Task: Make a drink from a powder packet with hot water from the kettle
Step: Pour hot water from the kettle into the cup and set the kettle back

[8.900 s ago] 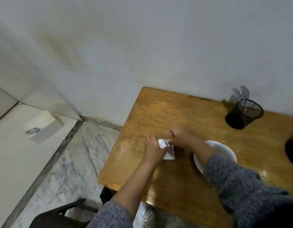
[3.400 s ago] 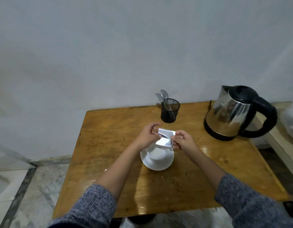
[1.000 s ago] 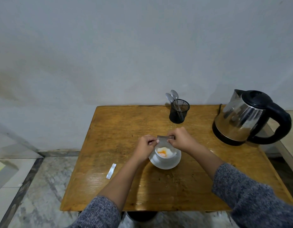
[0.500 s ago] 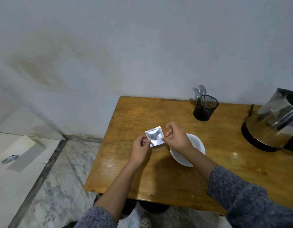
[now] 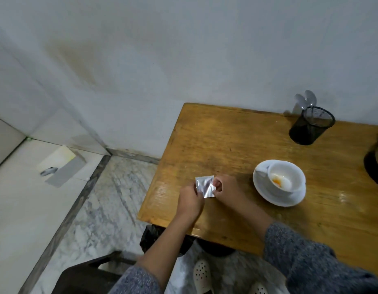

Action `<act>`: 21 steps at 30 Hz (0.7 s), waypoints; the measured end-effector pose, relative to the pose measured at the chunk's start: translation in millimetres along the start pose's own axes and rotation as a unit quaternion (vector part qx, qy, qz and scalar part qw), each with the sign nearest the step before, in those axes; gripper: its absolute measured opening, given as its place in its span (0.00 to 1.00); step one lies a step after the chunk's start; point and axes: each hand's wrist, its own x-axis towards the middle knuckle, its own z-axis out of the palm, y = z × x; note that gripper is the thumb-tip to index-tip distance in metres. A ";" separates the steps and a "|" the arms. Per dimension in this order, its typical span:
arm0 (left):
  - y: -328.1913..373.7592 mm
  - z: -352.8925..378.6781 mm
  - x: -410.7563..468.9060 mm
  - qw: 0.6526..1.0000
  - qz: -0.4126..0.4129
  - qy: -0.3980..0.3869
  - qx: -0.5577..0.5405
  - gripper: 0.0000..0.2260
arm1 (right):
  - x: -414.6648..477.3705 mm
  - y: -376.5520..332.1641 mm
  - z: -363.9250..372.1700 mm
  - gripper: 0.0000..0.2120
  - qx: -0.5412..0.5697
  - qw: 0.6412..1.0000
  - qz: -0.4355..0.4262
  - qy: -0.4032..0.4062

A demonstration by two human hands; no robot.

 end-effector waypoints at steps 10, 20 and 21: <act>-7.8 10.2 -2.3 0.992 0.072 -0.024 0.104 0.16 | -16.2 5.4 10.8 0.11 -0.052 0.998 0.001 -0.021; -7.5 17.1 -2.3 0.959 0.118 -0.054 0.252 0.20 | -41.3 3.4 -43.4 0.23 -0.063 0.989 -0.134 -0.021; -3.7 16.9 -2.2 0.955 0.112 -0.056 0.268 0.19 | -42.8 5.1 -55.6 0.24 -0.052 0.989 -0.141 -0.007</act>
